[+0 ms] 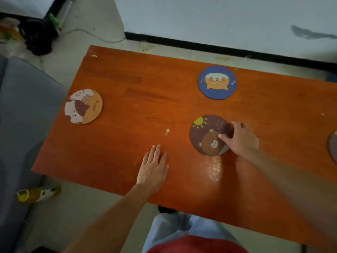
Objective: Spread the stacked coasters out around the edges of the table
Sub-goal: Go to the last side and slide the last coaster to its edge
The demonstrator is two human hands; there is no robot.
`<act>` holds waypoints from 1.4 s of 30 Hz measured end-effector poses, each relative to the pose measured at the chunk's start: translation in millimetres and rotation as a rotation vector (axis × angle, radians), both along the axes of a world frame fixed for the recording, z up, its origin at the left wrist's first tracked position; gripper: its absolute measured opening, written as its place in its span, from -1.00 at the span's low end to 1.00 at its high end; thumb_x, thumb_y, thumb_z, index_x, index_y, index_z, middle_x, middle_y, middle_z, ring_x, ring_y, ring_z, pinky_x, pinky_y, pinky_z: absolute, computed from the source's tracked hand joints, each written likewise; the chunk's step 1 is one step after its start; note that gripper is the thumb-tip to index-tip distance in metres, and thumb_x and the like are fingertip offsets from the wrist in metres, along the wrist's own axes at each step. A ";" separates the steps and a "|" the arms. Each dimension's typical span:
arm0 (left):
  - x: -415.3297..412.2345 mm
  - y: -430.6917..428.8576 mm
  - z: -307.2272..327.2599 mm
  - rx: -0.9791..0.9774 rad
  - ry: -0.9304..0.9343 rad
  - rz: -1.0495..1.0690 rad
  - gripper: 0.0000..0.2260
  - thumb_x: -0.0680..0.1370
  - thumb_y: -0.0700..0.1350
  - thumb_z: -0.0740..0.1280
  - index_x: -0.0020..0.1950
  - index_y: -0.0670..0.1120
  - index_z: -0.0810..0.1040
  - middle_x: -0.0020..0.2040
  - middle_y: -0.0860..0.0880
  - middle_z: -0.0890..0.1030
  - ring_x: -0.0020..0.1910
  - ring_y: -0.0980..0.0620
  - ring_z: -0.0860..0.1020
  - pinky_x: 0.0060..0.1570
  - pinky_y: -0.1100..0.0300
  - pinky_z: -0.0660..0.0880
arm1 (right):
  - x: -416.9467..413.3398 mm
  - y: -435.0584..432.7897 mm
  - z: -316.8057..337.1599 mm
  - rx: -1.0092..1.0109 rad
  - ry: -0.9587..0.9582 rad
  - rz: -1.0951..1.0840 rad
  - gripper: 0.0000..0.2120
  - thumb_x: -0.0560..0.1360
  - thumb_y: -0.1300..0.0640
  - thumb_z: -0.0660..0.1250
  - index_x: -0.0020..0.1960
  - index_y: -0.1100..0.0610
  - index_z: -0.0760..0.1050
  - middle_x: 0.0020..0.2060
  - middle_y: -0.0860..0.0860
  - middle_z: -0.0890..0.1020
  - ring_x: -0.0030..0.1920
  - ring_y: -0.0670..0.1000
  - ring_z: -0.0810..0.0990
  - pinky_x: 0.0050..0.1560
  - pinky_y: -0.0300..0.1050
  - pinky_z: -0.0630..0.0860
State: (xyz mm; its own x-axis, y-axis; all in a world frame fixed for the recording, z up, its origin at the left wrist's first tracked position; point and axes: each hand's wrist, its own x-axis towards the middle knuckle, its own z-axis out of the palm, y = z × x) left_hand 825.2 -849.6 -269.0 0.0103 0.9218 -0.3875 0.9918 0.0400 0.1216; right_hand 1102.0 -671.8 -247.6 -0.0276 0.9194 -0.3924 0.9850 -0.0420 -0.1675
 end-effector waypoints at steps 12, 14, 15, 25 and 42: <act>-2.2 -18.2 -37.1 0.115 -0.049 0.004 -0.41 0.60 0.19 -0.02 0.56 -0.05 0.02 0.58 -0.17 0.00 0.55 -0.13 -0.08 0.49 -0.10 -0.09 | -9.9 -1.5 -18.9 -0.010 0.293 -0.268 -0.65 0.43 -0.07 0.41 -0.28 0.16 0.37 -0.38 0.06 0.49 -0.31 0.16 0.49 -0.45 -0.07 0.25; -3.2 -16.1 -35.7 0.122 -0.049 0.004 -0.41 0.60 0.19 -0.03 0.56 -0.05 0.01 0.58 -0.17 -0.01 0.55 -0.13 -0.10 0.49 -0.10 -0.09 | -10.6 -15.6 -18.9 0.002 0.395 -0.375 -0.71 0.47 0.01 0.39 -0.19 0.24 0.45 -0.29 0.17 0.56 -0.27 0.23 0.54 -0.40 0.01 0.43; -3.1 -16.0 -35.1 0.120 -0.048 0.000 -0.41 0.60 0.19 -0.04 0.56 -0.05 0.00 0.58 -0.17 -0.03 0.55 -0.13 -0.12 0.49 -0.11 -0.10 | -10.7 -25.0 -18.0 -0.010 0.470 -0.453 -0.74 0.49 0.05 0.38 -0.12 0.26 0.48 -0.20 0.22 0.60 -0.24 0.23 0.59 -0.33 0.10 0.56; -3.0 -18.2 -42.0 0.161 -0.037 -0.007 -0.40 0.59 0.22 -0.09 0.57 -0.04 -0.02 0.58 -0.16 -0.06 0.55 -0.13 -0.15 0.49 -0.12 -0.15 | -28.1 -177.7 -26.4 -0.099 0.802 -0.909 -0.93 0.50 0.22 0.41 -0.03 0.16 0.55 -0.15 0.07 0.62 -0.34 0.04 0.62 -0.44 -0.16 0.60; -2.9 -19.4 -46.2 0.209 -0.044 -0.003 -0.40 0.59 0.23 -0.11 0.56 -0.03 -0.06 0.59 -0.15 -0.11 0.55 -0.12 -0.17 0.50 -0.12 -0.14 | -32.2 -253.8 -30.1 0.153 0.330 -0.530 -0.79 0.45 0.03 0.42 -0.18 0.17 0.51 -0.34 0.01 0.54 -0.31 0.07 0.44 -0.42 -0.12 0.21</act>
State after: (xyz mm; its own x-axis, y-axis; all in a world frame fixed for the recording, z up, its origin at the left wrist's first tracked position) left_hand 822.3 -869.0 -315.2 0.0262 0.9819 -0.1874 0.9855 0.0061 0.1698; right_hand 1069.8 -925.6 -277.7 0.3492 0.8862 -0.3045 0.7327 -0.4608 -0.5008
